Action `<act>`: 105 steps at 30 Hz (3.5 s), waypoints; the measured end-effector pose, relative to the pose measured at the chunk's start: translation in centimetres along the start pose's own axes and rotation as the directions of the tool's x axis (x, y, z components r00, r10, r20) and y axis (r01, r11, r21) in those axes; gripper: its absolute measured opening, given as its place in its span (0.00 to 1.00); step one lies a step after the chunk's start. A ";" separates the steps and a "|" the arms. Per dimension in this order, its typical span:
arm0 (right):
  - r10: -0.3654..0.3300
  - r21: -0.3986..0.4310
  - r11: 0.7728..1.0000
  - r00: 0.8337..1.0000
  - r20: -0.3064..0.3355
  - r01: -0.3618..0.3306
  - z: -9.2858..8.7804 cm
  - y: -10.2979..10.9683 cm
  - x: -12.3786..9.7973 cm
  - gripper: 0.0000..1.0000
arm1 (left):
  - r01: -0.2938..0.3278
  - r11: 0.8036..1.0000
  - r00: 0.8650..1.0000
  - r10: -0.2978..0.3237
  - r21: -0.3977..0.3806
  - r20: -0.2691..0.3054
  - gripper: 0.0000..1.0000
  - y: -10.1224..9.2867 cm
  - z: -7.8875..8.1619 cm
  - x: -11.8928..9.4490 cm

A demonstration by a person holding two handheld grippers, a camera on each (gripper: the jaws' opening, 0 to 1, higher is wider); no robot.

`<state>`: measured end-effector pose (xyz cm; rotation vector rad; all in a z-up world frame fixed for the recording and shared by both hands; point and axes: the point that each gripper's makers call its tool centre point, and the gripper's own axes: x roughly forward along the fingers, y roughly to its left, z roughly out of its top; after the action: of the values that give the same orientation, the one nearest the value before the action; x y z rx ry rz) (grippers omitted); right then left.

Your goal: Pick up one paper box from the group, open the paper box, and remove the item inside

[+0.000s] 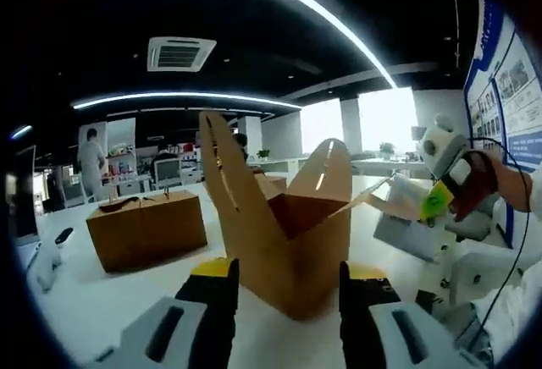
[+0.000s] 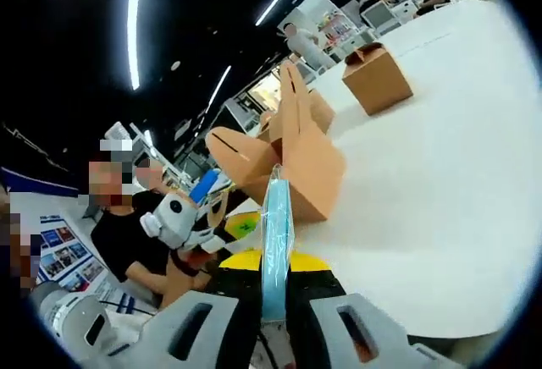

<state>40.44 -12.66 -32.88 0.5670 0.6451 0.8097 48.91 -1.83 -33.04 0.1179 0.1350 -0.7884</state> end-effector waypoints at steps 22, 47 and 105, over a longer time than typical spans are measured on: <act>-0.022 0.133 0.991 1.000 -0.002 0.022 0.1 -0.9 3.0 0.09 | 0.015 1.000 0.999 -0.015 -0.001 -0.029 0.38 0.9 0.1 2.6; -0.063 0.237 0.970 0.998 0.008 0.059 -1.6 -0.6 6.6 0.09 | 0.034 0.999 0.997 -0.035 -0.015 -0.069 0.38 0.4 -1.1 3.4; -0.157 0.019 0.987 0.987 -0.046 0.158 -1.6 -2.1 6.6 0.19 | 0.196 0.980 0.978 -0.192 0.045 -0.080 0.45 -7.2 -3.8 -1.4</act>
<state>43.76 -8.27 -37.37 0.5130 0.7311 0.6691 42.53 -5.24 -36.91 0.1871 0.1994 -0.9835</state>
